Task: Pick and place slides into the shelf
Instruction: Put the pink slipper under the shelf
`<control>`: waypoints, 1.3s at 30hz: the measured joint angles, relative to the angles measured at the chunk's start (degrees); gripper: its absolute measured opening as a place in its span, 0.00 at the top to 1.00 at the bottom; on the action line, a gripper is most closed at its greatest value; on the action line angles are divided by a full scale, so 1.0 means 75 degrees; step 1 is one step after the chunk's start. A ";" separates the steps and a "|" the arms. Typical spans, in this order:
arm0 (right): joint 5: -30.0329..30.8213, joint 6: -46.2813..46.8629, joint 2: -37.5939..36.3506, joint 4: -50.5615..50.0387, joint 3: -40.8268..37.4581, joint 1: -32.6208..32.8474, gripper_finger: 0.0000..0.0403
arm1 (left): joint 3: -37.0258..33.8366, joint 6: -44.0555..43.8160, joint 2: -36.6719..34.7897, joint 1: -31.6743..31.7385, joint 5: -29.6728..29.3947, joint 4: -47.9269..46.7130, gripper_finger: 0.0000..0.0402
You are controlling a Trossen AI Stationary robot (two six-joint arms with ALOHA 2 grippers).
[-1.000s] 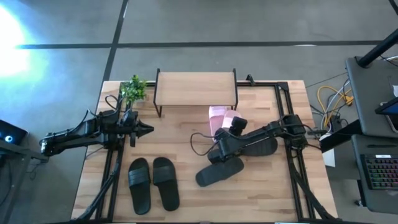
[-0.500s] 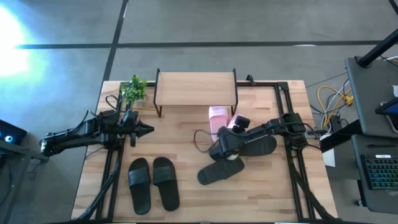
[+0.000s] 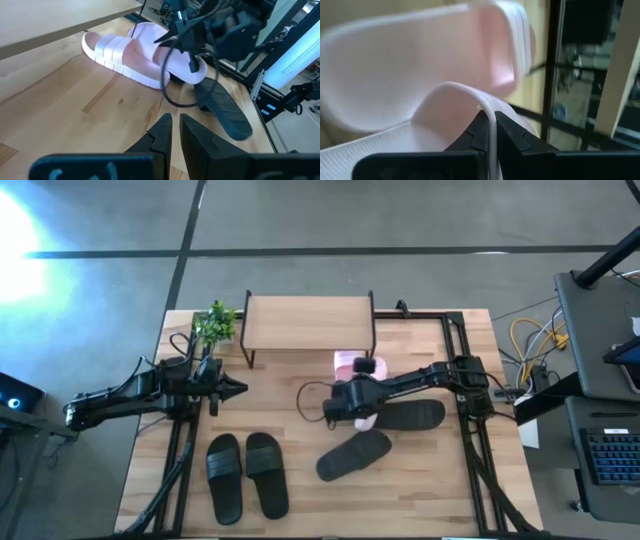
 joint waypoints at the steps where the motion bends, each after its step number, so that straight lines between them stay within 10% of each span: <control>1: -0.0023 -0.0227 0.0000 0.0210 0.0070 0.0006 0.97 | -0.0002 0.0000 0.0000 0.0000 0.0000 0.0000 0.95; 6: -0.0432 -0.0757 0.0000 0.0646 0.0318 0.0017 0.97 | -0.0001 -0.0003 0.0003 0.0000 -0.0003 -0.0003 0.95; 17: -0.1191 0.3918 -0.0109 -0.2357 -0.0102 -0.0132 0.97 | 0.0000 -0.0006 -0.0009 -0.0003 -0.0012 -0.0006 0.95; 26: -0.3008 0.3510 -0.1233 -0.0766 -0.0186 0.0426 0.97 | 0.0000 -0.0003 -0.0009 -0.0001 -0.0012 -0.0006 0.95; 39: -0.3182 0.2333 -0.1016 0.1276 -0.0526 0.0153 0.97 | -0.0003 -0.0005 -0.0009 0.0000 -0.0009 -0.0017 0.95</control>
